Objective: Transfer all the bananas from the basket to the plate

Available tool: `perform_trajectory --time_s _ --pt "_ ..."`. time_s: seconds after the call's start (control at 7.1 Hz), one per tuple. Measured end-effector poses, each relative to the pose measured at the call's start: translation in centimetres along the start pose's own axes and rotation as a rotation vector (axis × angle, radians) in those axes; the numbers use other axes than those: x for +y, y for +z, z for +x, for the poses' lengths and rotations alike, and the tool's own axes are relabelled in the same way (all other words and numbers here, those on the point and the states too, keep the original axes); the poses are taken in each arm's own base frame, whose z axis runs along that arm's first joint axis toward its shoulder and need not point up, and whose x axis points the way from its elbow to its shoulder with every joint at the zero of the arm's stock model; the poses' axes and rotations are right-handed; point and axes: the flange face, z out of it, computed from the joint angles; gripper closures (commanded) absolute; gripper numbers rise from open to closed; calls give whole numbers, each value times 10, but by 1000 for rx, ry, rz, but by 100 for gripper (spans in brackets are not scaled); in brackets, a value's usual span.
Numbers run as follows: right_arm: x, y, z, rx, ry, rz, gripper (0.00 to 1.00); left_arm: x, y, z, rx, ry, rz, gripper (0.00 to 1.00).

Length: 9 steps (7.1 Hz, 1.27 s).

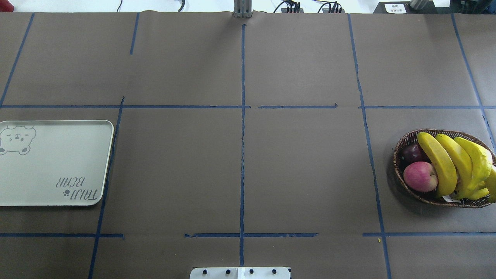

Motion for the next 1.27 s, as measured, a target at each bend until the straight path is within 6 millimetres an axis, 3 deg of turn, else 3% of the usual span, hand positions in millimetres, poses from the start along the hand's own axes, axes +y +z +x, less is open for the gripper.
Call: perform_trajectory --time_s 0.14,0.28,0.56,0.85,1.27 --pt "0 4 -33 -2 72 -4 1 0 1 -1 0 0 0 0" --pt "5 14 -54 -2 127 8 1 0 2 -2 0 -1 -1 0" --pt "26 51 -76 -6 212 67 3 0 3 -3 0 -1 -1 0" --pt "37 85 -83 1 273 86 7 0 3 -3 0 -2 -3 0" --pt "47 120 -74 82 288 74 9 0 3 -3 0 -2 -2 0"
